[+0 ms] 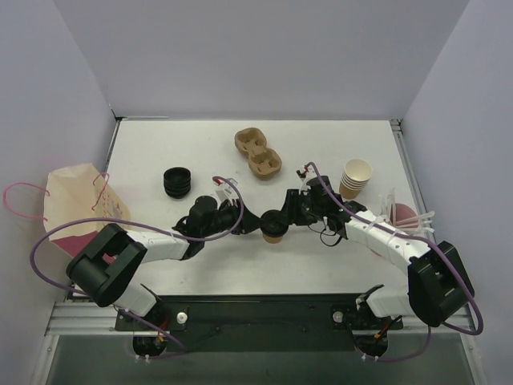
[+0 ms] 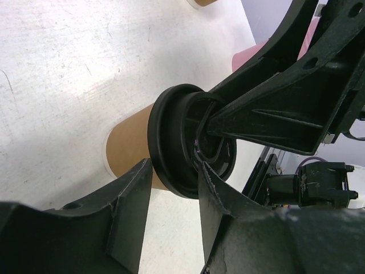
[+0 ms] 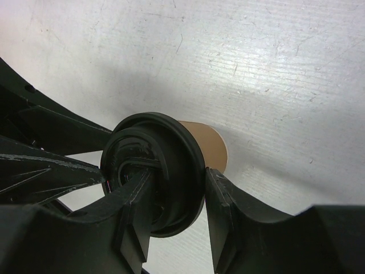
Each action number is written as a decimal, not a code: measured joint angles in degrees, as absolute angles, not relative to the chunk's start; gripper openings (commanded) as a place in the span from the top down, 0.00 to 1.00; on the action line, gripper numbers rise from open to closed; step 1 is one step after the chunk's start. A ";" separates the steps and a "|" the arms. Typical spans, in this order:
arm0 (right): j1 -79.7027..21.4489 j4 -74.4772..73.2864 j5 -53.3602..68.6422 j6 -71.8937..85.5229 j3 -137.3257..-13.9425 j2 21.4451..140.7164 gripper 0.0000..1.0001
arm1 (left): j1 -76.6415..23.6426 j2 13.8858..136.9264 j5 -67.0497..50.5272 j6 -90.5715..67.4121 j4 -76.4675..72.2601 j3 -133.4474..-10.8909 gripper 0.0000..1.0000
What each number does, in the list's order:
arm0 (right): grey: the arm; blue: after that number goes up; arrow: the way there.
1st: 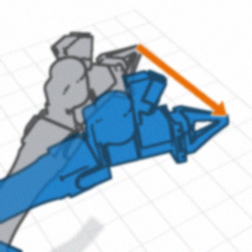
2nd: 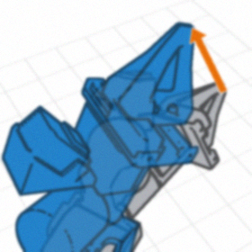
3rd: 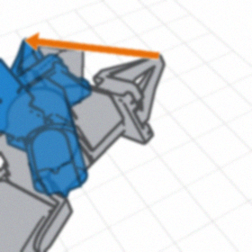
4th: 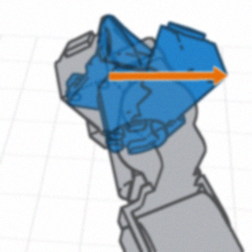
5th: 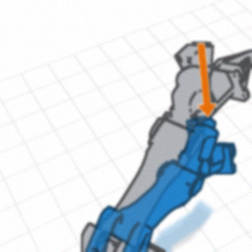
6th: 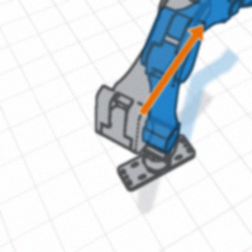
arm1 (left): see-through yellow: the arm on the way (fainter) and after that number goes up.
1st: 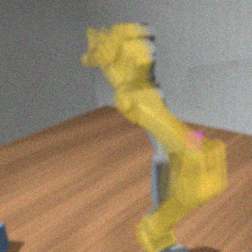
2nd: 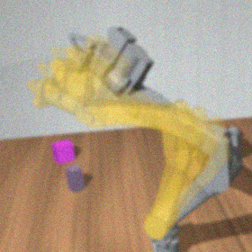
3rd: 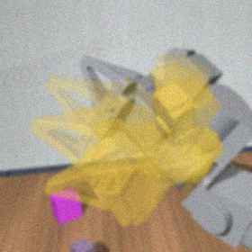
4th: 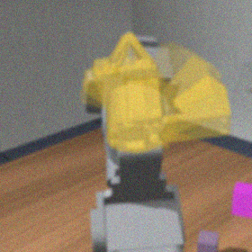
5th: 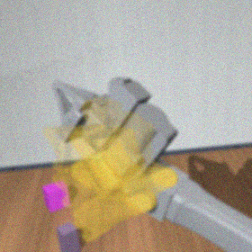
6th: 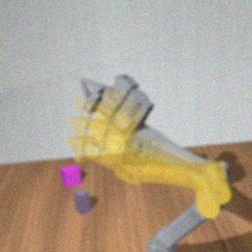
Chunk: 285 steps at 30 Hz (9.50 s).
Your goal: Pack the takeout coffee
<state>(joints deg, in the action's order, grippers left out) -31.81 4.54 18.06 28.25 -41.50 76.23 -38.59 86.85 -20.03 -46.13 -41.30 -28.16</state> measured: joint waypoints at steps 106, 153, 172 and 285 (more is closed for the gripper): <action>-14.79 -30.70 -2.15 15.16 -91.64 92.79 0.26 | -32.69 59.07 25.36 -13.93 38.96 -69.25 0.28; -35.81 -52.80 14.17 19.20 -103.07 85.93 0.15 | 19.20 87.09 25.28 -59.24 64.42 -101.47 0.30; -38.72 -57.36 10.87 18.79 -113.06 92.53 0.16 | 18.83 93.80 28.38 -53.78 62.33 -104.88 0.44; -47.72 -51.29 3.11 53.60 -103.57 93.95 0.58 | -20.40 70.28 20.08 -24.40 66.24 -90.94 0.43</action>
<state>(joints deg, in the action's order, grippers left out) -47.72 -51.29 3.11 53.60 -103.57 93.95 -20.40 70.28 20.08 -24.40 66.24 -90.94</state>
